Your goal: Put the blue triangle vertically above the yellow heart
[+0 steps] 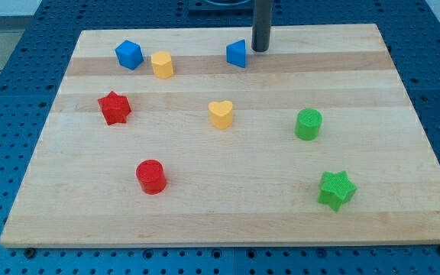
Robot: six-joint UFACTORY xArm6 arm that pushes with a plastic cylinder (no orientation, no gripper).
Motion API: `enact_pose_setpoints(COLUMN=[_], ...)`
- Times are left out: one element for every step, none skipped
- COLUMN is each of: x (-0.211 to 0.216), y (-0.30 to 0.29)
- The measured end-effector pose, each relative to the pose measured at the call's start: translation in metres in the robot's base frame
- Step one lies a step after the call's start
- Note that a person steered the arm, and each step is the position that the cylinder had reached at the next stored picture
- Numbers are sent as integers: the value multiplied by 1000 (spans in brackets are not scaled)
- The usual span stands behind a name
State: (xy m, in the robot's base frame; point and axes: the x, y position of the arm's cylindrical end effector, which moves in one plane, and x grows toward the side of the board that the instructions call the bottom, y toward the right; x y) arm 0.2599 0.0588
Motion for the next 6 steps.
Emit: enact_pose_setpoints(x=[0,-19,-24,44,84,53], y=[16,21,-13,-51,-68,-24])
